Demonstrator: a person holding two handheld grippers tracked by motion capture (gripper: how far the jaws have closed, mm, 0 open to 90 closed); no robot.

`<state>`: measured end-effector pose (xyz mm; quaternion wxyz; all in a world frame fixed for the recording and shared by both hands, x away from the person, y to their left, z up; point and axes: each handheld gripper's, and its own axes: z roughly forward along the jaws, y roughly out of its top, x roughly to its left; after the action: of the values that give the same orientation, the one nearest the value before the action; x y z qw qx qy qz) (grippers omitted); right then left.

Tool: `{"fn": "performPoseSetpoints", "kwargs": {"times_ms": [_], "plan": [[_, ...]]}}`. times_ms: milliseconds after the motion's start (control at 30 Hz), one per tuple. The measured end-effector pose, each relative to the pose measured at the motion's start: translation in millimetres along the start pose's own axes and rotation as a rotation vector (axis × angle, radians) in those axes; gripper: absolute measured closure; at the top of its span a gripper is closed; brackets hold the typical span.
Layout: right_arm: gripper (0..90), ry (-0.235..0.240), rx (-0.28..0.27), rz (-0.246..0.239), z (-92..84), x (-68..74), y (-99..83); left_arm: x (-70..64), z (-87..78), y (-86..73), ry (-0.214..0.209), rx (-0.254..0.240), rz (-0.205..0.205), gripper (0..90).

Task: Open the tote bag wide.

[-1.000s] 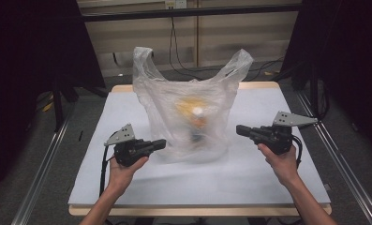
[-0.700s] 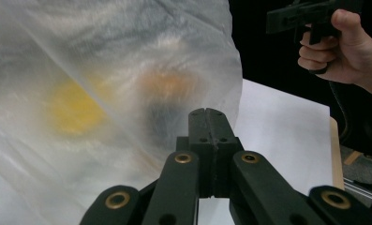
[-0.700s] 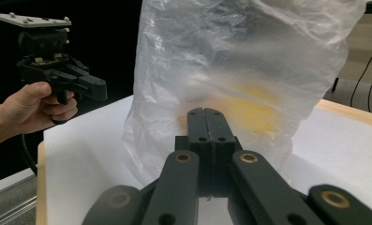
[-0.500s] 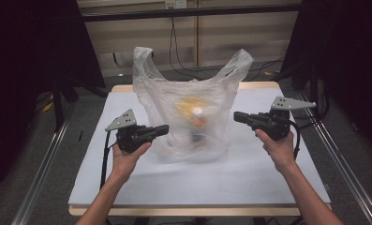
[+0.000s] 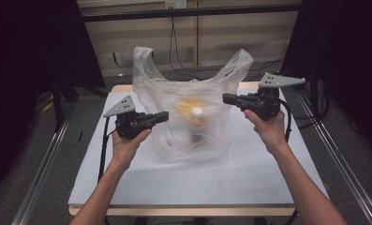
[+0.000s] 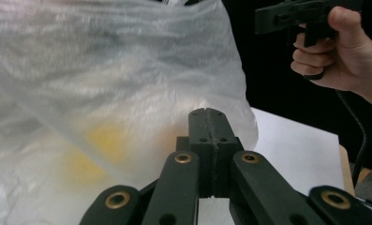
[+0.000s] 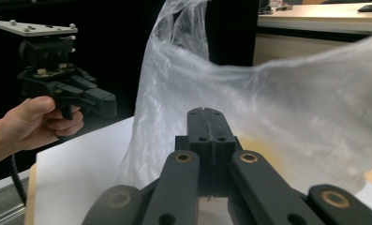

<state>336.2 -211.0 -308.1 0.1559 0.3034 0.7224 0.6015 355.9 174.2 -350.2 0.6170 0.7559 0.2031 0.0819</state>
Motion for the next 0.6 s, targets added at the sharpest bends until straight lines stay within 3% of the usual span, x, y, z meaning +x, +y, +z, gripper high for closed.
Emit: {"fn": "performPoseSetpoints", "kwargs": {"times_ms": [167,233,267,400,600], "plan": [[90.0,-0.008,0.002,-0.005,5.9,-4.0,9.6,4.4,9.0,8.6,-0.011,-0.001,-0.014,90.0],[90.0,0.001,-0.014,0.002,7.9,-4.5,14.9,6.4,10.8,13.6,-0.033,-0.029,-0.011,90.0],[90.0,0.016,-0.056,0.02,8.7,-3.5,20.9,6.8,11.7,16.9,-0.021,-0.029,-0.011,90.0],[90.0,0.01,-0.047,0.004,17.1,-2.9,28.9,12.4,18.1,28.6,-0.005,-0.031,-0.018,90.0],[90.0,-0.016,-0.024,-0.008,31.6,-8.0,37.6,20.7,22.7,33.2,-0.014,-0.087,-0.046,90.0]]}}
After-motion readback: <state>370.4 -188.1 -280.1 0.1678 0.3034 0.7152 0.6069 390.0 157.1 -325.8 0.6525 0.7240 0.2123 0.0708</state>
